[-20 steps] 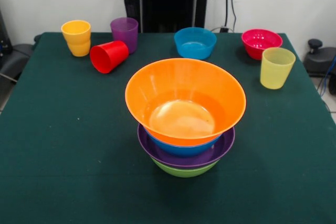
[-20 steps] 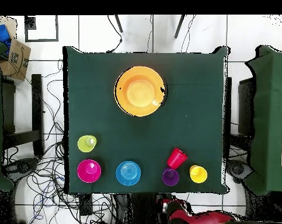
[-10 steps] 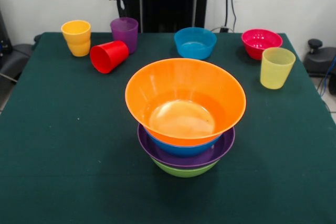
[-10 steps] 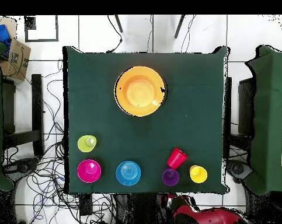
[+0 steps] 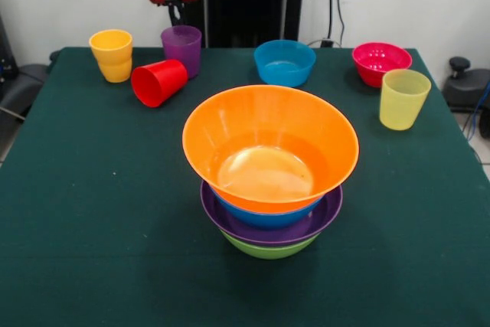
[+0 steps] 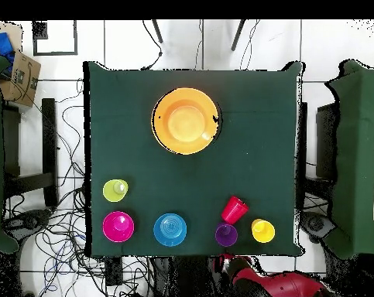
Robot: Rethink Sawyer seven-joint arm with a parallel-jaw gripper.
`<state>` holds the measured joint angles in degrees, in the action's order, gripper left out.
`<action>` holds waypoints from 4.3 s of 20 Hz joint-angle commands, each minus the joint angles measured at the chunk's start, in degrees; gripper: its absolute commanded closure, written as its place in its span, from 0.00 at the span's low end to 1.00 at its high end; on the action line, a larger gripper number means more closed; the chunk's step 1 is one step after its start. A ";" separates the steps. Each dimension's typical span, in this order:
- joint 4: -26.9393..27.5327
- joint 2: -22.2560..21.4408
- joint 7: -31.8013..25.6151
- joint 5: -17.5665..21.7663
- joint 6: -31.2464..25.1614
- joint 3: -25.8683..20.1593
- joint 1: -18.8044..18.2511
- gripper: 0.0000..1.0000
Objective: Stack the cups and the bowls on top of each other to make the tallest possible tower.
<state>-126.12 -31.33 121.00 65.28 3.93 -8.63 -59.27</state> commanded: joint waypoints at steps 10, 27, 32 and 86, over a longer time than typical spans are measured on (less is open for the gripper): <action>5.39 2.39 -1.88 2.23 -4.77 -7.12 3.26 1.00; 1.38 -3.87 -2.13 -1.64 -8.72 -10.76 3.03 1.00; 0.92 -5.34 -2.09 -2.75 -9.72 -12.12 3.30 1.00; 11.96 -6.63 -18.93 -10.97 -29.87 -36.34 -7.50 1.00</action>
<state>-123.33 -41.95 120.92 54.72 -18.51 -36.95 -67.16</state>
